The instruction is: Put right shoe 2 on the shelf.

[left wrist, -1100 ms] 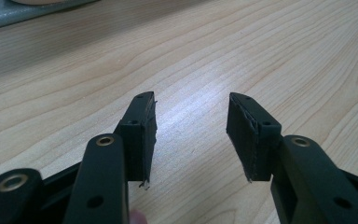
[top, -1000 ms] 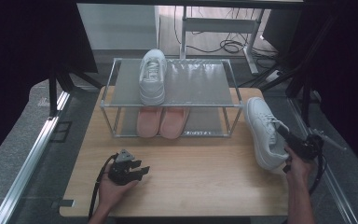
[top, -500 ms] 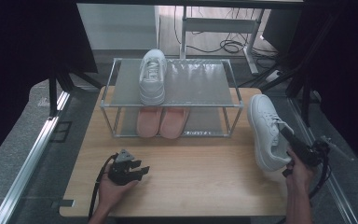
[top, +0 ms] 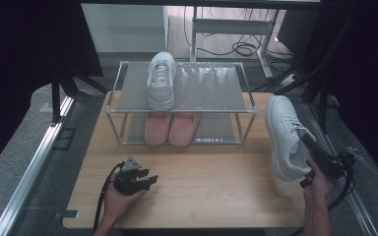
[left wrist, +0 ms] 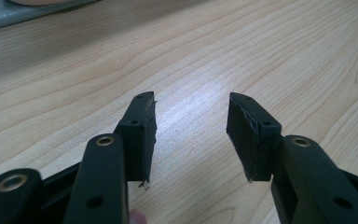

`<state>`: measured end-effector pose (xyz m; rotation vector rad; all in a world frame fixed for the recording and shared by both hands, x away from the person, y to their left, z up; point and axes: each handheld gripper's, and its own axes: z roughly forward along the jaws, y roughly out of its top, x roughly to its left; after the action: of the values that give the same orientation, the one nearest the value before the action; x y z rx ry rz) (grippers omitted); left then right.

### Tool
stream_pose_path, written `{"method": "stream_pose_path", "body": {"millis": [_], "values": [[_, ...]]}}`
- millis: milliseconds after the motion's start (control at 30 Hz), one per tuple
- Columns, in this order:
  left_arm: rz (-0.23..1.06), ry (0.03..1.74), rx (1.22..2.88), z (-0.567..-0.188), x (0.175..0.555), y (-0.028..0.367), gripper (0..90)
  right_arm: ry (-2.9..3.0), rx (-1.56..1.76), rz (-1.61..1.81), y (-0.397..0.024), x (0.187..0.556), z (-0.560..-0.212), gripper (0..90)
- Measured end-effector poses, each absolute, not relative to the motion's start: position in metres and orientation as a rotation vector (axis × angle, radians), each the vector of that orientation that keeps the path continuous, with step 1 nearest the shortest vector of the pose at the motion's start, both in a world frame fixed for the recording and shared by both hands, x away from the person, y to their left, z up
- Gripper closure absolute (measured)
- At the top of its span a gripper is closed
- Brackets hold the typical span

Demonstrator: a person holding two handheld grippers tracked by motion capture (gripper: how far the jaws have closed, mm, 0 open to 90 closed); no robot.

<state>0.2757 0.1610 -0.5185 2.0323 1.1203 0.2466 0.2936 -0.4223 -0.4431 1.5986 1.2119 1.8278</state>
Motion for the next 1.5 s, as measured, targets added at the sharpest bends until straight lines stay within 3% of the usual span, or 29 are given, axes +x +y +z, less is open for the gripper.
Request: {"method": "stream_pose_path", "body": {"millis": [667,1500], "values": [[0.24,1.119,2.033,-0.519,0.276,0.159,53.3,1.183,1.497,1.94,-0.41,0.28,-0.413,81.1],[0.236,1.119,2.029,-0.519,0.277,0.16,53.3,1.211,1.421,2.023,-0.363,0.316,-0.359,81.2]]}}
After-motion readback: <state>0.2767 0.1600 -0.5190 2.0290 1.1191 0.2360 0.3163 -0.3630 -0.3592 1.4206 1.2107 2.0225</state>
